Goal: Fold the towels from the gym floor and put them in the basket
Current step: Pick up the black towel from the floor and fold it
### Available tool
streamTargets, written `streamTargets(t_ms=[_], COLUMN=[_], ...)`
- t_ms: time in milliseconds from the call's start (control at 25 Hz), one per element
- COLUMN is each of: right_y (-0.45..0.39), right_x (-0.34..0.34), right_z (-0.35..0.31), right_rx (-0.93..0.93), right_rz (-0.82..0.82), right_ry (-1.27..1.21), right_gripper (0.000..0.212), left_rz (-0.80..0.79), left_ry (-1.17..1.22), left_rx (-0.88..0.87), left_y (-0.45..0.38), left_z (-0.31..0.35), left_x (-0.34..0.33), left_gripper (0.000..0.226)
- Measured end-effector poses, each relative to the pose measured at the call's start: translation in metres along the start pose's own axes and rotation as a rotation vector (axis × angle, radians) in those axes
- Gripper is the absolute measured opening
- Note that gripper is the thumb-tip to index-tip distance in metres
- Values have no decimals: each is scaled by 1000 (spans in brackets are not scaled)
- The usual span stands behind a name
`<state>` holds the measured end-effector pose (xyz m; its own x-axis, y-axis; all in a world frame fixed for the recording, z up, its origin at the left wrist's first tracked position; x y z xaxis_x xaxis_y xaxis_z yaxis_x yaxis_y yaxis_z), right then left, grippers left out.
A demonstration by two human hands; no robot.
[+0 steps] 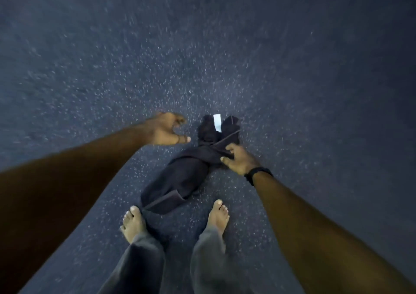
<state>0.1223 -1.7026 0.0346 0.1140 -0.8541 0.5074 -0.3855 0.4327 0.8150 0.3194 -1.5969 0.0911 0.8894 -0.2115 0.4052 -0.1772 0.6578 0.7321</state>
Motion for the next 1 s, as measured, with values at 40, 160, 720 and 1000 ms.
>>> streamTargets(t_ms=[40, 160, 720, 1000], right_y=[-24, -86, -50, 119], right_x=[-19, -59, -44, 181], right_z=[11, 35, -35, -214], right_rx=[-22, -51, 142, 487], right_rz=[-13, 9, 375, 409], right_ry=[5, 57, 473, 200], right_gripper=[51, 56, 30, 18], left_rz=[-21, -66, -41, 289], left_ry=[24, 39, -18, 138], left_rx=[9, 13, 23, -60], left_y=[-24, -82, -57, 112], left_z=[-19, -64, -79, 57], left_x=[-19, -71, -60, 147], left_gripper=[70, 63, 64, 69])
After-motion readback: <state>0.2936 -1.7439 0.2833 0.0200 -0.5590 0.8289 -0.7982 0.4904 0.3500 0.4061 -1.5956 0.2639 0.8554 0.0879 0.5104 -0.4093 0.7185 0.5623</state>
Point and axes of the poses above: each hand's wrist, its own y-axis away from the middle knuckle, its own x-axis out of the back of the hand, z = x × y, the point moved 9 cm from there along -y, towards the middle knuckle, and after that the axes turned 3 degrees about -x, right-handed, at the moved point
